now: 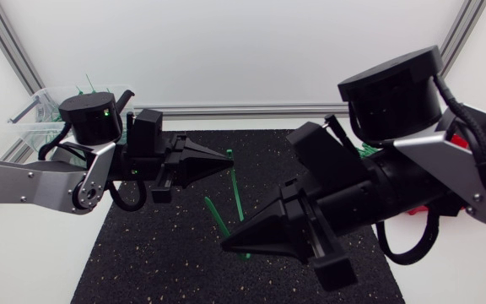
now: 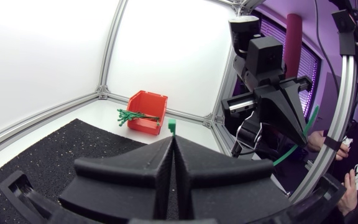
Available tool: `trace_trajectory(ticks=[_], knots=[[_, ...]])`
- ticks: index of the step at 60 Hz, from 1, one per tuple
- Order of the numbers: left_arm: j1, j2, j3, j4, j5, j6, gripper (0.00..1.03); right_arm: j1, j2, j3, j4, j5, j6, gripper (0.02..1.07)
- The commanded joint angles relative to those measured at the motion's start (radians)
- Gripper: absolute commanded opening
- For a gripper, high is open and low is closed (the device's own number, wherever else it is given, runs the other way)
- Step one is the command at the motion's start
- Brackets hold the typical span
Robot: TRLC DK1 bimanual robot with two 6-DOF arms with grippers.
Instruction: Take a green cable tie from the red box, thread the tail through the head to close it, then place it in the transparent bin on the left.
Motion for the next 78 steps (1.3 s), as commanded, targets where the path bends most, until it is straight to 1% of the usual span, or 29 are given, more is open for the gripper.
trace_trajectory(ticks=[1, 11, 12, 20, 23, 31, 37, 42, 57, 65, 68, 70, 74, 78], knots=[[-0.013, -0.021, -0.032, 0.050, -0.016, -0.058, 0.04, -0.036, 0.007, 0.039, -0.054, -0.036, 0.041, 0.08], [-0.016, -0.031, -0.041, 0.122, -0.048, -0.142, 0.04, -0.096, 0.064, 0.102, -0.146, -0.121, 0.060, 0.08], [-0.017, -0.030, -0.041, 0.133, -0.059, -0.148, 0.04, -0.108, 0.080, 0.122, -0.172, -0.148, 0.060, 0.08], [-0.019, -0.024, -0.047, 0.162, -0.080, -0.177, 0.04, -0.145, 0.159, 0.212, -0.299, -0.228, 0.056, 0.08], [-0.019, -0.024, -0.058, 0.184, -0.085, -0.188, 0.04, -0.153, 0.185, 0.238, -0.331, -0.239, 0.056, 0.08], [-0.019, -0.025, -0.064, 0.185, -0.109, -0.211, 0.04, -0.168, 0.240, 0.310, -0.420, -0.268, 0.050, 0.08], [-0.019, -0.051, -0.075, 0.187, -0.132, -0.259, 0.04, -0.179, 0.277, 0.362, -0.502, -0.302, 0.037, 0.08], [-0.011, -0.071, -0.075, 0.187, -0.155, -0.305, 0.04, -0.185, 0.304, 0.395, -0.552, -0.309, 0.021, 0.08], [-0.013, -0.107, -0.068, 0.187, -0.162, -0.360, 0.04, -0.219, 0.344, 0.428, -0.600, -0.317, 0.024, 0.08], [-0.022, -0.120, -0.068, 0.185, -0.162, -0.391, 0.04, -0.231, 0.347, 0.441, -0.600, -0.314, 0.084, 0.08], [-0.022, -0.120, -0.067, 0.185, -0.162, -0.407, 0.04, -0.197, 0.366, 0.448, -0.617, -0.317, 0.118, 0.08], [-0.022, -0.120, -0.067, 0.185, -0.162, -0.423, 0.04, -0.182, 0.372, 0.445, -0.632, -0.320, 0.104, 0.08], [-0.022, -0.120, -0.065, 0.185, -0.162, -0.440, 0.04, -0.180, 0.361, 0.435, -0.627, -0.326, 0.095, 0.08], [-0.014, -0.119, -0.061, 0.185, -0.160, -0.460, 0.04, -0.177, 0.349, 0.439, -0.630, -0.326, 0.122, 0.08]])
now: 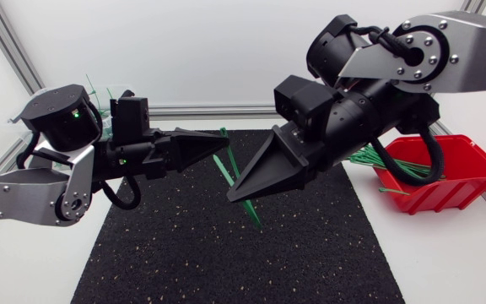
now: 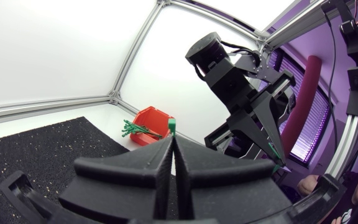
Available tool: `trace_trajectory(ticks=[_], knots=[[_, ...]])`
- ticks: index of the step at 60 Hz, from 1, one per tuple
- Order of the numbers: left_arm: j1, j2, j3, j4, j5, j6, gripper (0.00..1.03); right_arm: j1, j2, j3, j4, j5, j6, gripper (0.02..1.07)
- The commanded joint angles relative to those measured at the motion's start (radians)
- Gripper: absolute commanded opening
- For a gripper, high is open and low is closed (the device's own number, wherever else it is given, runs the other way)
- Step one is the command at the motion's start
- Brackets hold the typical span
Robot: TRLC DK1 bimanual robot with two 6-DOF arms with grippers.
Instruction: Take a green cable tie from the red box, thread the tail through the head to close it, then place it in the transparent bin on the left.
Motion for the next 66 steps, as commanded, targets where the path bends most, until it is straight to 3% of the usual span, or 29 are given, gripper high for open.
trace_trajectory(ticks=[1, 20, 32, 66], knots=[[0.000, -0.014, 0.001, 0.022, -0.003, -0.053, 0.04, 0.008, -0.005, 0.013, -0.015, -0.008, 0.054, 0.08], [0.017, -0.074, 0.005, 0.020, -0.001, -0.163, 0.04, 0.015, -0.072, 0.007, 0.008, 0.056, 0.335, 0.08], [0.011, -0.134, -0.018, 0.019, -0.001, -0.195, 0.04, 0.017, -0.166, -0.082, 0.202, 0.050, 0.635, 0.08], [-0.081, -0.126, -0.093, 0.019, -0.084, -0.109, 0.04, 0.020, -0.124, -0.054, 0.147, 0.035, 0.709, 0.08]])
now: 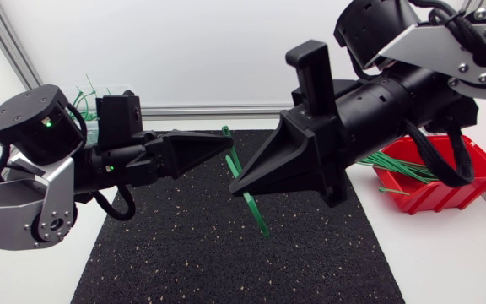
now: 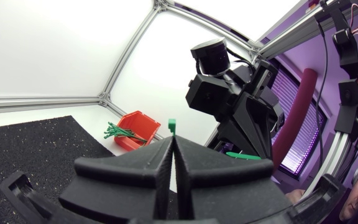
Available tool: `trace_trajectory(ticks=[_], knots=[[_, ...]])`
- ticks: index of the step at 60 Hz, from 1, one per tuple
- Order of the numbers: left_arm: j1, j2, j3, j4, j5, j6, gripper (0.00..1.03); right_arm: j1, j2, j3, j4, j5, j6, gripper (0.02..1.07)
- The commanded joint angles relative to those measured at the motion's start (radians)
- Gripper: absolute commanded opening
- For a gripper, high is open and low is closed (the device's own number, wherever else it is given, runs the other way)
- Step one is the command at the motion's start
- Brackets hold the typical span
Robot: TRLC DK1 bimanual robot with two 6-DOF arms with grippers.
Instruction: Take a green cable tie from the red box, thread the tail through the head to close it, then place it in the transparent bin on the left.
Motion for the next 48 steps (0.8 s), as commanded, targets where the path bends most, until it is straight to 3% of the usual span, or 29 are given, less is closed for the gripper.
trace_trajectory(ticks=[1, 19, 48], knots=[[-0.008, 0.022, -0.025, 0.019, -0.010, 0.022, 0.04, -0.006, 0.027, 0.009, -0.018, -0.009, 0.031, 0.08], [-0.006, 0.003, -0.045, 0.019, -0.056, 0.030, 0.04, -0.011, 0.070, 0.072, -0.035, -0.012, 0.033, 0.08], [0.011, -0.056, -0.036, 0.018, -0.061, -0.027, 0.04, -0.025, 0.137, 0.199, -0.061, -0.009, 0.044, 0.08]])
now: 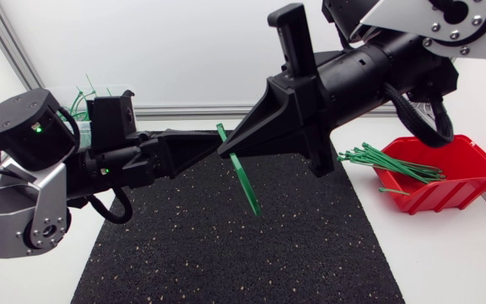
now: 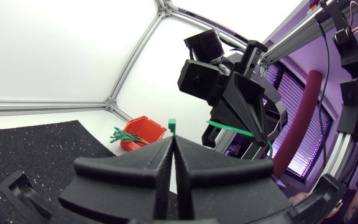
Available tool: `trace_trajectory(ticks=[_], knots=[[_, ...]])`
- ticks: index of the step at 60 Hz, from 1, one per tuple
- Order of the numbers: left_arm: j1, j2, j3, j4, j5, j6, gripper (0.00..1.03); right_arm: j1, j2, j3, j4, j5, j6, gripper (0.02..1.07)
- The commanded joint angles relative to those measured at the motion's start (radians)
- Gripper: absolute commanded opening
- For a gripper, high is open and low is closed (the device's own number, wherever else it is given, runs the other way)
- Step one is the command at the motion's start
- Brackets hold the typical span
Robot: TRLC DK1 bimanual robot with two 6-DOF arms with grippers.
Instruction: Take a green cable tie from the red box, thread the tail through the head to close it, then place it in the transparent bin on the left.
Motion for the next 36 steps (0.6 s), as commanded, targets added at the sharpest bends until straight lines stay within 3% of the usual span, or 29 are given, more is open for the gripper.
trace_trajectory(ticks=[1, 16, 36], knots=[[0.012, -0.017, -0.008, 0.018, -0.007, -0.031, 0.04, -0.003, 0.025, 0.034, -0.016, -0.009, 0.032, 0.08], [0.068, -0.038, 0.030, 0.018, -0.007, -0.068, 0.04, -0.017, 0.048, 0.065, -0.016, -0.009, 0.032, 0.08], [0.073, -0.015, 0.070, 0.016, -0.007, -0.110, 0.04, -0.034, 0.066, 0.088, -0.010, -0.011, 0.032, 0.08]])
